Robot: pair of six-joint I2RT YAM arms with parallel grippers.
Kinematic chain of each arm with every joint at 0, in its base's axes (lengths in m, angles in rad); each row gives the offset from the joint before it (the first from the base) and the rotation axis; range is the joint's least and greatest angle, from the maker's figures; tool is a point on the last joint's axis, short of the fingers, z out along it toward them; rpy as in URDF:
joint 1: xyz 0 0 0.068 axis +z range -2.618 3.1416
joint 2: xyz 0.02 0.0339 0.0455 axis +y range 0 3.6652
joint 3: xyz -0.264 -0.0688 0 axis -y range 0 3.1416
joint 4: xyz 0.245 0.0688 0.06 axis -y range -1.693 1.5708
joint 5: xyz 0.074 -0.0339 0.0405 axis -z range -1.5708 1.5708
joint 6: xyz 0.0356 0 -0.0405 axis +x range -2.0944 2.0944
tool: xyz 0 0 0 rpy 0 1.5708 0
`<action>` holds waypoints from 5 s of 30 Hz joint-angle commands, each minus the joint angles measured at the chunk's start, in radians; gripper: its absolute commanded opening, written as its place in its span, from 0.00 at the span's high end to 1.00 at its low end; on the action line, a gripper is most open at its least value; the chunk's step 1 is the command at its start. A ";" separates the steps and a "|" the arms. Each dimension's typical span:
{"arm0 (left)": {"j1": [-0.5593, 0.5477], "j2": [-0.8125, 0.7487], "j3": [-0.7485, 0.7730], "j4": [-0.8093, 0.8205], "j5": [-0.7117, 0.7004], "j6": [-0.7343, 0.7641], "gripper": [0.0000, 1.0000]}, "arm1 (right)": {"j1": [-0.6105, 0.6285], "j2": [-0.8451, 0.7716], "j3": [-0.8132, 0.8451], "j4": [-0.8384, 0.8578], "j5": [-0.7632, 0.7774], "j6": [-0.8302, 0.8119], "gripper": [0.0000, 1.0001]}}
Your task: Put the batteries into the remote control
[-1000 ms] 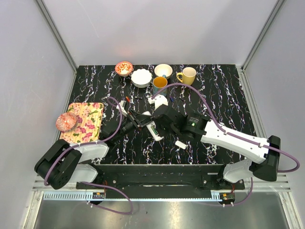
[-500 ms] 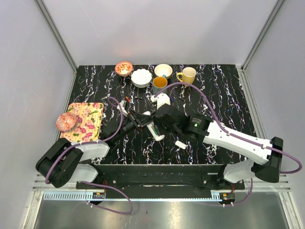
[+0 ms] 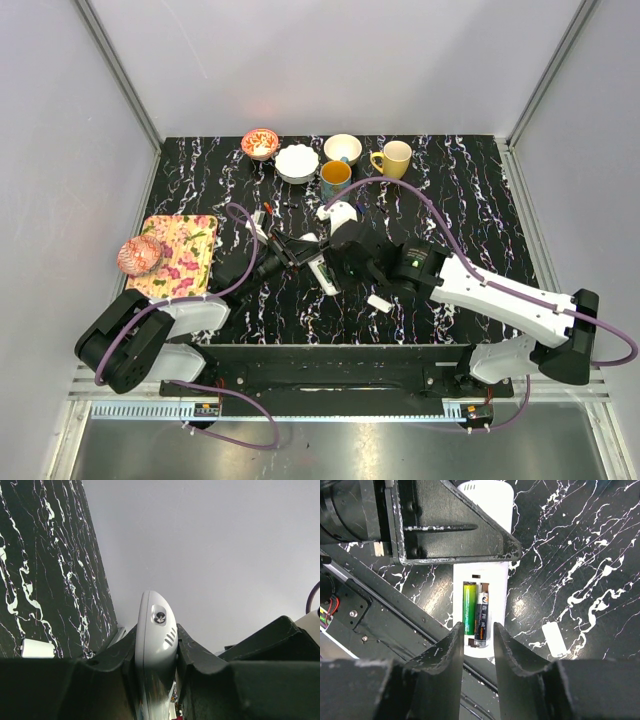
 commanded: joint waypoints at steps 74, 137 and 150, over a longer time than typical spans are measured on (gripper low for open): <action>-0.014 -0.009 0.122 0.051 -0.006 -0.004 1.00 | -0.003 -0.112 -0.261 0.264 0.103 0.014 0.94; -0.014 0.046 0.085 0.145 0.020 0.002 1.00 | -0.382 -0.241 -0.422 0.581 -0.593 0.575 0.17; -0.014 0.014 0.094 0.120 0.020 0.008 1.00 | -0.436 -0.190 -0.486 0.670 -0.675 0.666 0.25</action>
